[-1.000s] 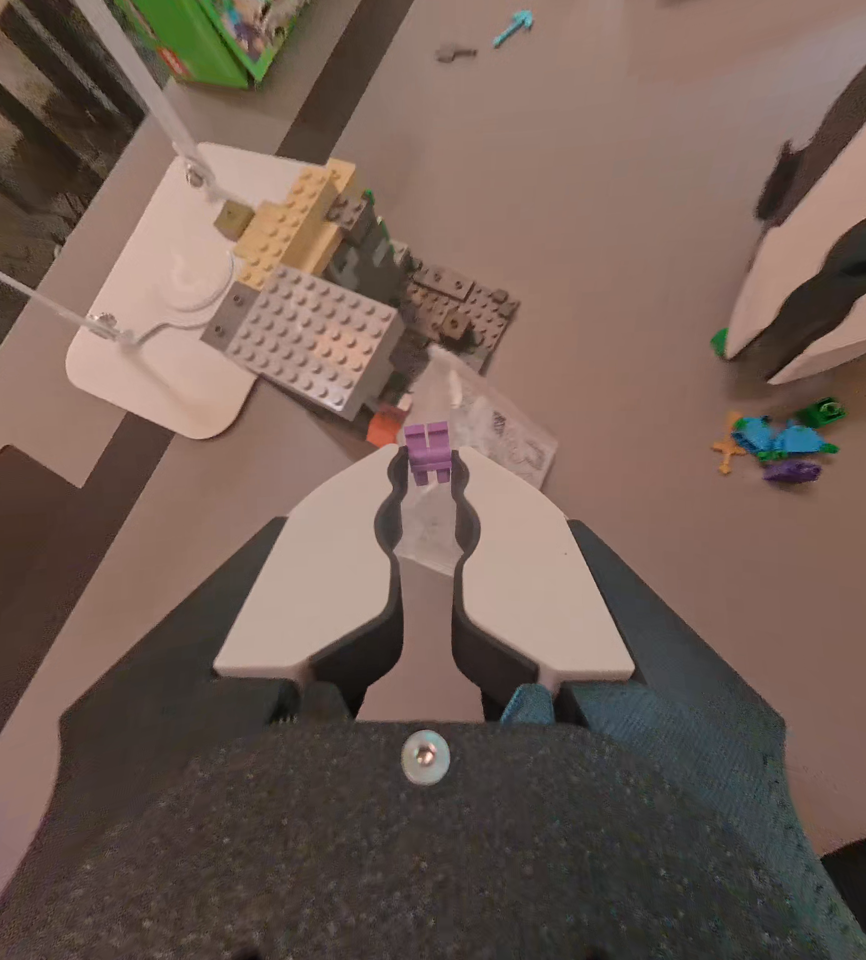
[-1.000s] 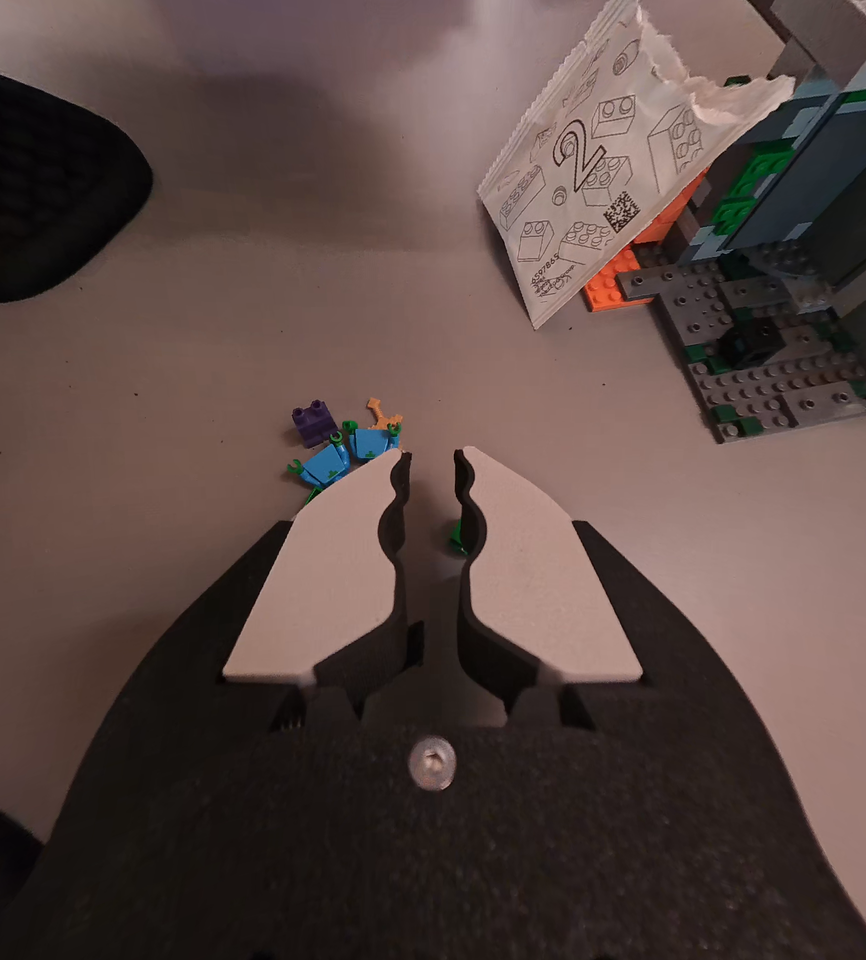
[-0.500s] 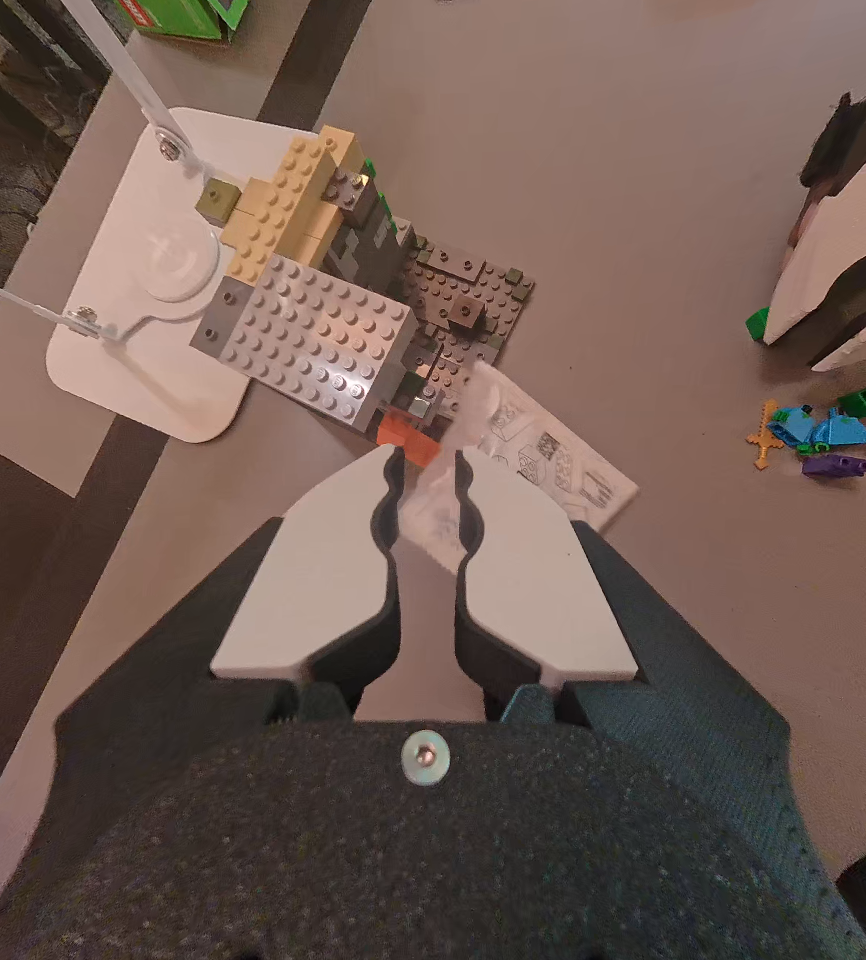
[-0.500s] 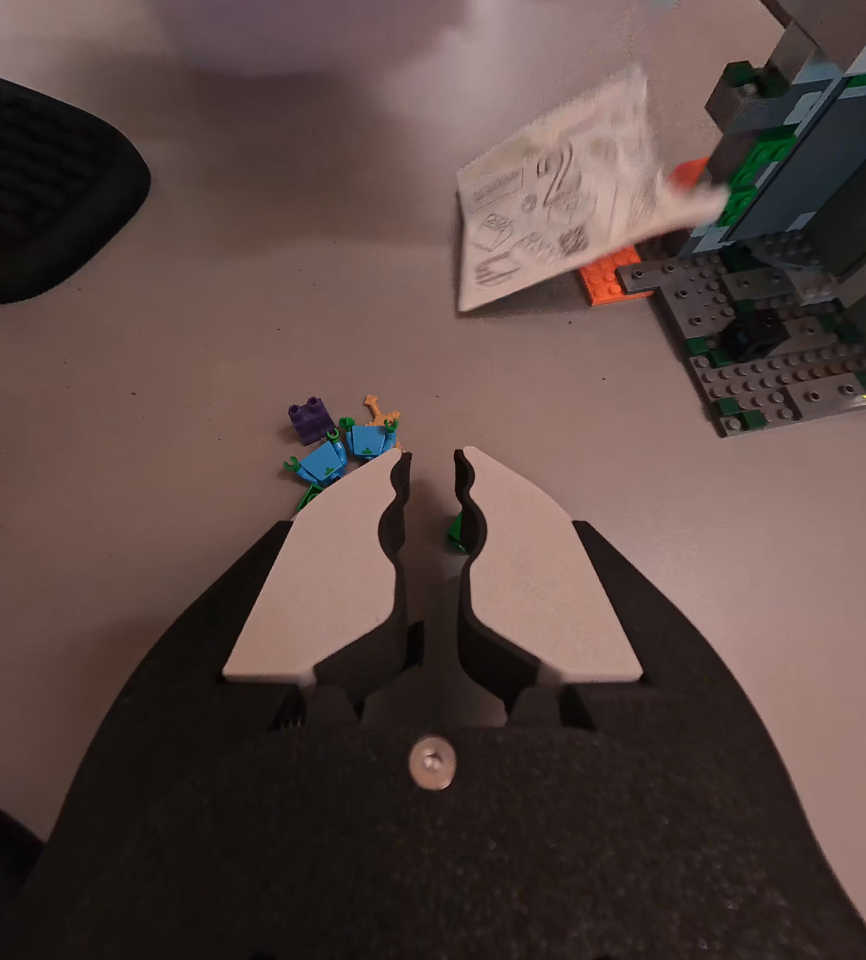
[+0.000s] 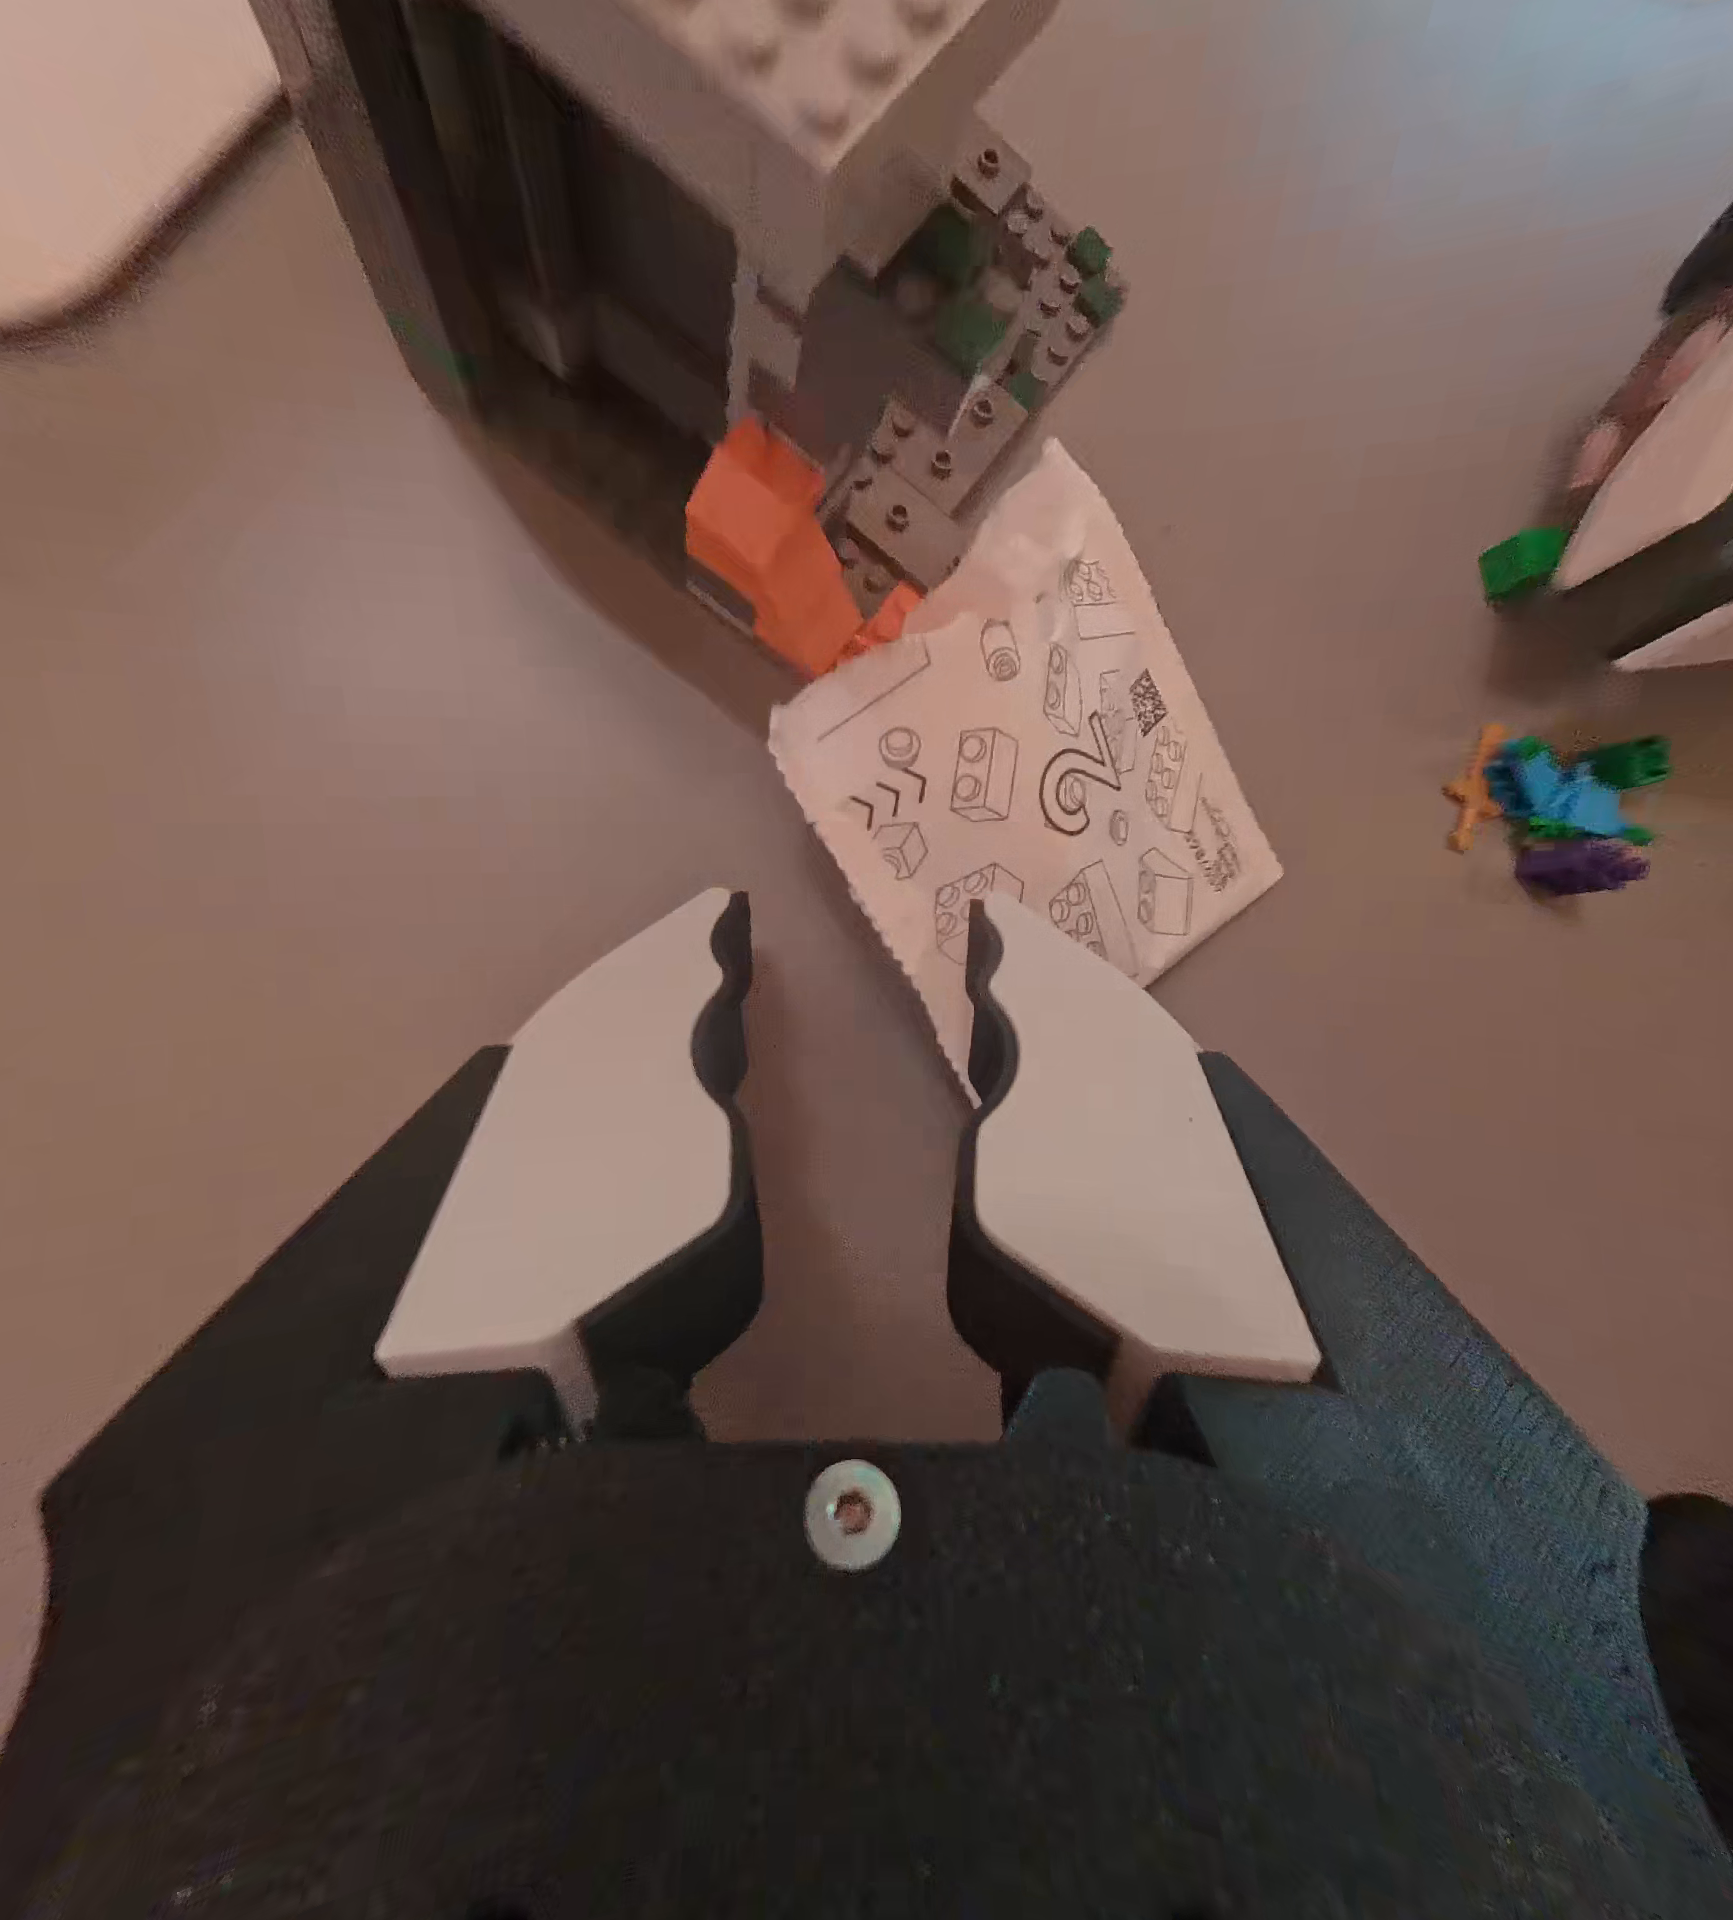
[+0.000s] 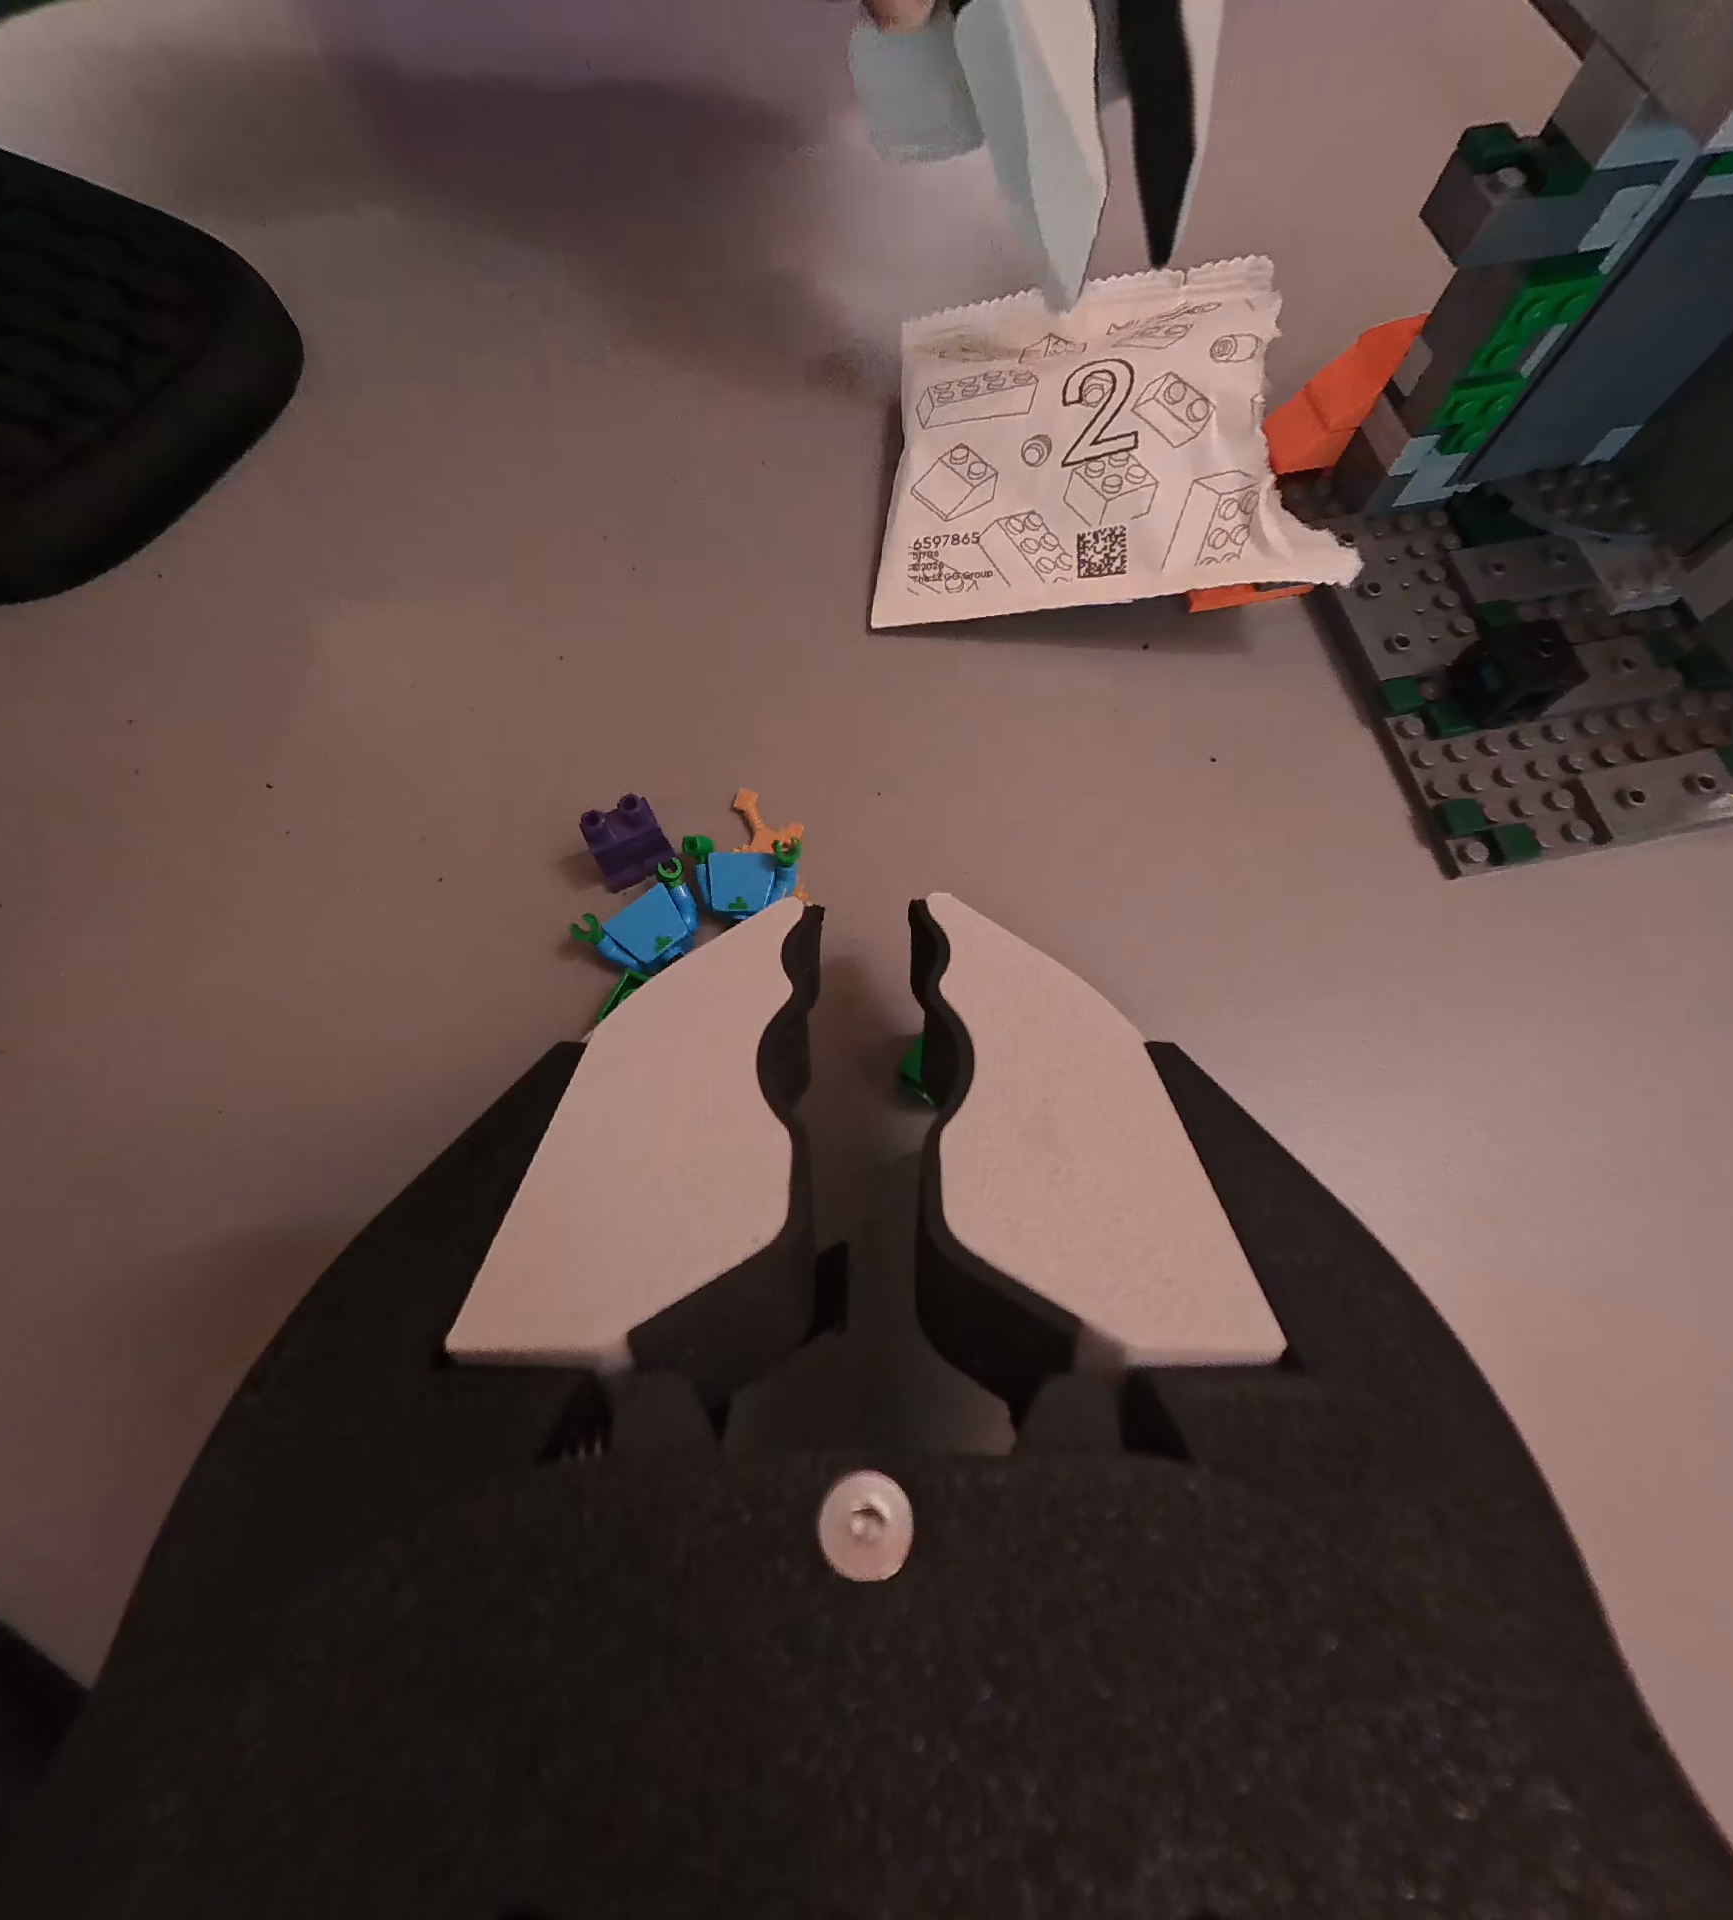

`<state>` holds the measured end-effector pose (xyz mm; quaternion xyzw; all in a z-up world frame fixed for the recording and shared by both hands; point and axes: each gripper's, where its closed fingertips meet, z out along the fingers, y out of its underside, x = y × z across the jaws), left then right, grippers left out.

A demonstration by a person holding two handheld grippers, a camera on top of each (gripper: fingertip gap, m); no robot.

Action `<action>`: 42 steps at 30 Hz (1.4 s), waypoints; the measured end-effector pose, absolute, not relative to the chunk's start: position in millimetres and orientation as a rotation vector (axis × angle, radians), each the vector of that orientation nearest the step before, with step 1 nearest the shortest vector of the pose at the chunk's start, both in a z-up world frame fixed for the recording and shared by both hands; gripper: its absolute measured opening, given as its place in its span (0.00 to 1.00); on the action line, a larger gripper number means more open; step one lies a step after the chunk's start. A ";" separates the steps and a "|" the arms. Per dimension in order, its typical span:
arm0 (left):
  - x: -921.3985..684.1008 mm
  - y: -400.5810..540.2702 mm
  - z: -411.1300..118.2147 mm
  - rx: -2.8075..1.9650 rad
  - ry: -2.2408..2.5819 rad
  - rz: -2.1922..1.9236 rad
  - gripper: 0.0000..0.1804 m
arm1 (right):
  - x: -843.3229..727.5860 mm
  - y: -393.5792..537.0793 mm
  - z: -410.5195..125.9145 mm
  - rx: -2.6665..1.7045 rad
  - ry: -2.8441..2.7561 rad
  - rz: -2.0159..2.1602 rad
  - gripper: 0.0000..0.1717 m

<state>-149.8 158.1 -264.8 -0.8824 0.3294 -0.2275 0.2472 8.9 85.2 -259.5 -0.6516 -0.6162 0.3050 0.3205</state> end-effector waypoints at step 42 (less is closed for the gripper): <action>-64.7 29.9 -212.5 -1.534 1.142 -0.455 0.00 | -14.3 33.5 -148.5 -1.309 -1.605 0.889 0.07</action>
